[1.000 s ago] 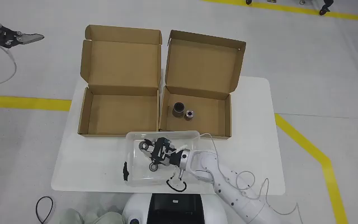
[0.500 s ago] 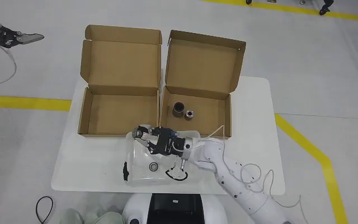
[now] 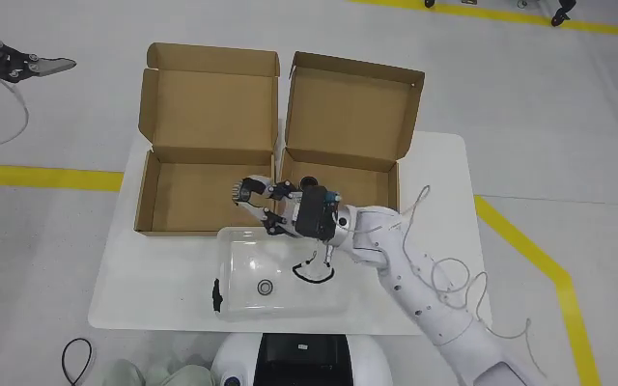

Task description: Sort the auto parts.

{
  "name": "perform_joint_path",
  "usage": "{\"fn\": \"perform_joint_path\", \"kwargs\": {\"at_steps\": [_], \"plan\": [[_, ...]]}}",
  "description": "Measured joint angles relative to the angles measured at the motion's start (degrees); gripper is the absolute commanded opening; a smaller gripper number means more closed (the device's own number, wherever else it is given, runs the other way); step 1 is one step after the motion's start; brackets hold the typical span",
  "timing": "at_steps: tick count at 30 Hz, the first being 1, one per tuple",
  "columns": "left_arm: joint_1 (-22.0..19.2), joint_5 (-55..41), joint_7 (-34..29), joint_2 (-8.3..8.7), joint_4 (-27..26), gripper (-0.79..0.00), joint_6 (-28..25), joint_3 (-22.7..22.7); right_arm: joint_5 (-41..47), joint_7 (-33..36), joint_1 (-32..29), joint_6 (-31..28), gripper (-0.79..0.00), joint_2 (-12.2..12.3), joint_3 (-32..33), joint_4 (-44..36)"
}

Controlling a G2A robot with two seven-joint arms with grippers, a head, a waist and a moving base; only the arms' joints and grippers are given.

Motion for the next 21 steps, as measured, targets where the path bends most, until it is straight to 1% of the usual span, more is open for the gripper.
{"fn": "perform_joint_path", "kwargs": {"at_steps": [5,9,21], "plan": [[0.0,0.0,0.0,0.0,0.0,0.0,0.0,0.0,1.9,-1.9,2.1,-0.6,-0.785,-0.1,1.8,-1.4],[0.0,0.0,0.0,0.0,0.0,0.0,0.0,0.0,2.4,-1.6,3.4,-0.4,-0.785,-0.1,2.8,-2.7],[0.0,0.0,0.0,0.0,0.0,0.0,0.0,0.0,5.6,6.8,7.9,2.3,-0.785,-0.8,3.6,-7.7]]}}
